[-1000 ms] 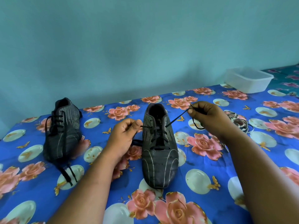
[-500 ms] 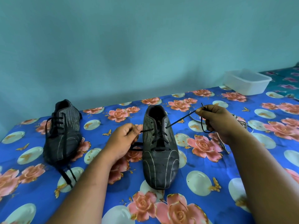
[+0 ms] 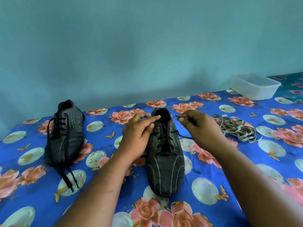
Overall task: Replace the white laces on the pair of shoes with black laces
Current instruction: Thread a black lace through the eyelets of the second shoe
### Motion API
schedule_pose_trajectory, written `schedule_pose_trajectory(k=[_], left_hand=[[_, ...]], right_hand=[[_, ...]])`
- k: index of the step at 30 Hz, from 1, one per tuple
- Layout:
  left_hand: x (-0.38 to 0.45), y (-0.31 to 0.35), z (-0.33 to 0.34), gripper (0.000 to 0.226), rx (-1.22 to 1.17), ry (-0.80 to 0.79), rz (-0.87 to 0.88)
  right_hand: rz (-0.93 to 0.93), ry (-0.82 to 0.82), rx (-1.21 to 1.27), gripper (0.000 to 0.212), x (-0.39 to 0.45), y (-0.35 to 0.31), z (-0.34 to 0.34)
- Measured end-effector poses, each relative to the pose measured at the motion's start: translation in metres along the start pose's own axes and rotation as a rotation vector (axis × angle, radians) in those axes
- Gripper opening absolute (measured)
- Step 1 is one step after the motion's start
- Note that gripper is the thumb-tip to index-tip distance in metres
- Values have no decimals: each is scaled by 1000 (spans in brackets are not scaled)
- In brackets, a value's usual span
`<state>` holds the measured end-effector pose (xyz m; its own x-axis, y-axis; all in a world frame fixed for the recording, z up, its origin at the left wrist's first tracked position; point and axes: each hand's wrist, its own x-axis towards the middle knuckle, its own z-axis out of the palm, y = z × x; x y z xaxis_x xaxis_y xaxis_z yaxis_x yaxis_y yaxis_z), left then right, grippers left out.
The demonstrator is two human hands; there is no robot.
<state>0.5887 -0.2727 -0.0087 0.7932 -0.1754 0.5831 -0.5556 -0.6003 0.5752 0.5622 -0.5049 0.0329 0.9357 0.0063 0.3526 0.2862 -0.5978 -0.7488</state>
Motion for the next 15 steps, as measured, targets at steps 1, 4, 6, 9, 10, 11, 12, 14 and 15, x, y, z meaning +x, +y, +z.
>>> schedule_pose_trajectory(k=[1, 4, 6, 9, 10, 11, 12, 14, 15], left_hand=[[0, 2, 1, 37, -1, -28, -11], [1, 5, 2, 29, -77, -56, -8], [0, 8, 0, 24, -131, -53, -4], [-1, 15, -5, 27, -190, -46, -17], [-2, 16, -5, 27, -195, -47, -18], [-2, 17, -6, 26, -202, -50, -16], [-3, 17, -6, 25, -213, -49, -15], [-4, 17, -6, 25, -235, -42, -27], [-5, 17, -6, 25, -244, -37, -39]], right_hand=[[-24, -5, 15, 8, -3, -3, 6], [-86, 20, -12, 10, -10, -13, 21], [-122, 66, -48, 12, -12, -16, 28], [-142, 95, -88, 11, -12, -18, 33], [-145, 94, -104, 10, -11, -18, 35], [-147, 90, -117, 10, -11, -19, 36], [-147, 86, -126, 10, -10, -19, 37], [-157, 82, -121, 9, -8, -17, 41], [-161, 75, -101, 10, -8, -17, 42]])
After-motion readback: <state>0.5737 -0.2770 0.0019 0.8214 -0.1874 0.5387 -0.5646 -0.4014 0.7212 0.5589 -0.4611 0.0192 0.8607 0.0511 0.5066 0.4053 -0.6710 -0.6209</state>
